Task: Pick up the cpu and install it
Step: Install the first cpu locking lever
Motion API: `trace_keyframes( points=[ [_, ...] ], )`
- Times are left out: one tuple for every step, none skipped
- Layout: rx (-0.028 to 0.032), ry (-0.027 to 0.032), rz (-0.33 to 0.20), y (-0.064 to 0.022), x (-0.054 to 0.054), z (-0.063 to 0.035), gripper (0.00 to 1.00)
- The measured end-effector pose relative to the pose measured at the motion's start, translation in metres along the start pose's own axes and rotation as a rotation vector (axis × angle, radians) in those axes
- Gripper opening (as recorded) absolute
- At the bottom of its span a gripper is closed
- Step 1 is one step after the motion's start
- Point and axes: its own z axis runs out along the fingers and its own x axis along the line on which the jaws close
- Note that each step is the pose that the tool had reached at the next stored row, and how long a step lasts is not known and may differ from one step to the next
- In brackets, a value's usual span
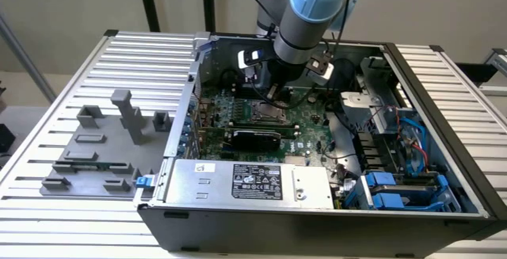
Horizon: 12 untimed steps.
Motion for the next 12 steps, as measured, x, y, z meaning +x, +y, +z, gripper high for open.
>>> trace_keyframes(
  points=[
    [0.0001, 0.0001, 0.000, 0.0004, -0.0001, -0.0001, 0.11],
    [0.0001, 0.0001, 0.000, 0.0008, -0.0002, -0.0002, 0.11],
    [-0.0001, -0.0002, 0.000, 0.0013, -0.0002, -0.0003, 0.11],
    [0.0001, 0.0000, 0.000, 0.0017, -0.0002, -0.0004, 0.11],
    [0.0004, 0.0002, 0.000, 0.0021, -0.0003, -0.0004, 0.11],
    [0.0003, 0.0002, 0.000, 0.0026, -0.0002, -0.0005, 0.11],
    [0.0002, 0.0002, 0.000, 0.0030, -0.0002, -0.0006, 0.11],
    [0.0002, 0.0001, 0.000, 0.0035, 0.0000, -0.0007, 0.11],
    [0.0003, 0.0001, 0.000, 0.0042, 0.0001, -0.0008, 0.11],
    [0.0003, 0.0003, 0.000, 0.0047, 0.0003, -0.0008, 0.11],
    [0.0004, 0.0003, 0.000, 0.0053, 0.0005, -0.0008, 0.11],
    [0.0005, 0.0005, 0.000, 0.0058, 0.0006, -0.0007, 0.11]
  ],
)
